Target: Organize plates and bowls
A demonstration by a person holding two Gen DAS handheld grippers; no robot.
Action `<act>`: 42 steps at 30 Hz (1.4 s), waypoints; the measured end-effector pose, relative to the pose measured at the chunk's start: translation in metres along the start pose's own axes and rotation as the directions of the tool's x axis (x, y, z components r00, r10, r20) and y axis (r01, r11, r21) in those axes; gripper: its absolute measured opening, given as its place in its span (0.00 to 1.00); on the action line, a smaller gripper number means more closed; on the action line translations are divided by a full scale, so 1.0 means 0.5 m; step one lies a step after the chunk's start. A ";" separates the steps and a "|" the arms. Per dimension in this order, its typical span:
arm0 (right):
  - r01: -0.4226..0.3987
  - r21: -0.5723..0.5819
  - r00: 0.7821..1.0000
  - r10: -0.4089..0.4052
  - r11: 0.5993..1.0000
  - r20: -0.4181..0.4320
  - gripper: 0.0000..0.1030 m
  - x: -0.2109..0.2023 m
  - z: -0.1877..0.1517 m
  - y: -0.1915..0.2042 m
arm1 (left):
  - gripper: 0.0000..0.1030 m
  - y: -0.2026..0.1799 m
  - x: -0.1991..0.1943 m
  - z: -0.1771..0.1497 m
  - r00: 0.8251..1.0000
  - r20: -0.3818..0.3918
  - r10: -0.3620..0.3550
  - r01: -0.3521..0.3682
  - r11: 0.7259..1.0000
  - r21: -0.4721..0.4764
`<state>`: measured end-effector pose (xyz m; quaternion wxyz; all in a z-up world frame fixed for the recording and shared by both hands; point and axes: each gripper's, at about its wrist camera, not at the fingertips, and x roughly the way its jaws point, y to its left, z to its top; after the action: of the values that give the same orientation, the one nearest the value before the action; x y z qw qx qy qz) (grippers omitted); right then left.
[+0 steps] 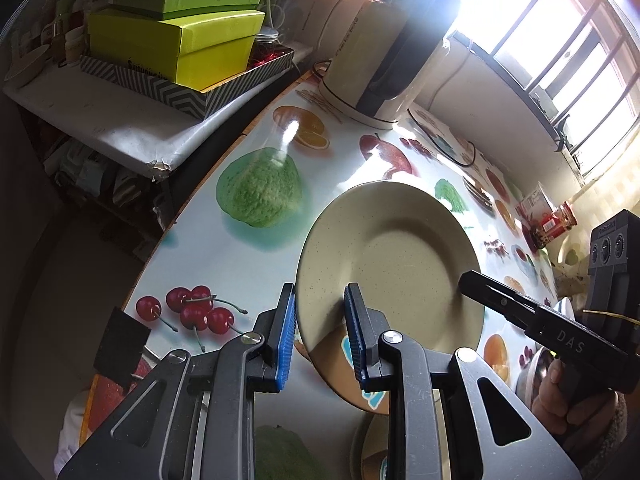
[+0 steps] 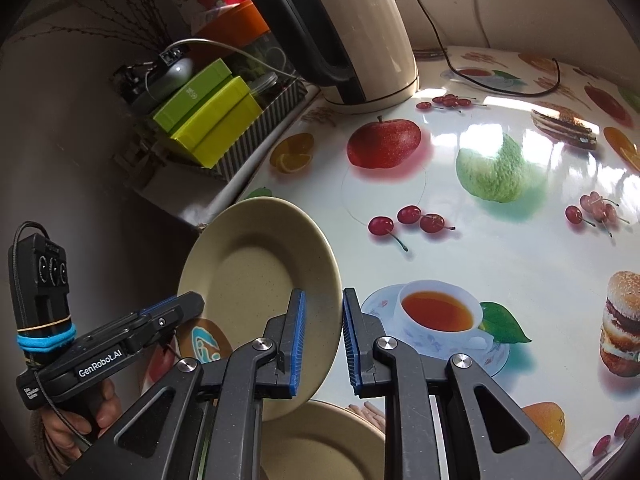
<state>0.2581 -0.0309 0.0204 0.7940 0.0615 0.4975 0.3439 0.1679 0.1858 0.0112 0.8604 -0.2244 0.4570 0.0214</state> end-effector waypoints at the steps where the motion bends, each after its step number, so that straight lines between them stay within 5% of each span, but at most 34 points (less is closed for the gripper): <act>1: 0.000 0.003 1.000 0.000 1.000 0.002 0.18 -0.005 -0.003 0.000 | 0.24 -0.001 -0.003 -0.002 1.000 -0.001 -0.003 0.003 1.000 0.000; 42: 0.037 0.082 0.998 -0.041 0.996 0.049 0.17 -0.145 -0.190 -0.017 | 0.24 -0.082 -0.065 -0.160 0.999 -0.024 -0.032 0.034 0.996 0.082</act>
<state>0.1636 -0.1045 0.0240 0.8097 0.0925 0.4921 0.3061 0.0966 0.1219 0.0137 0.8640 -0.1965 0.4634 -0.0142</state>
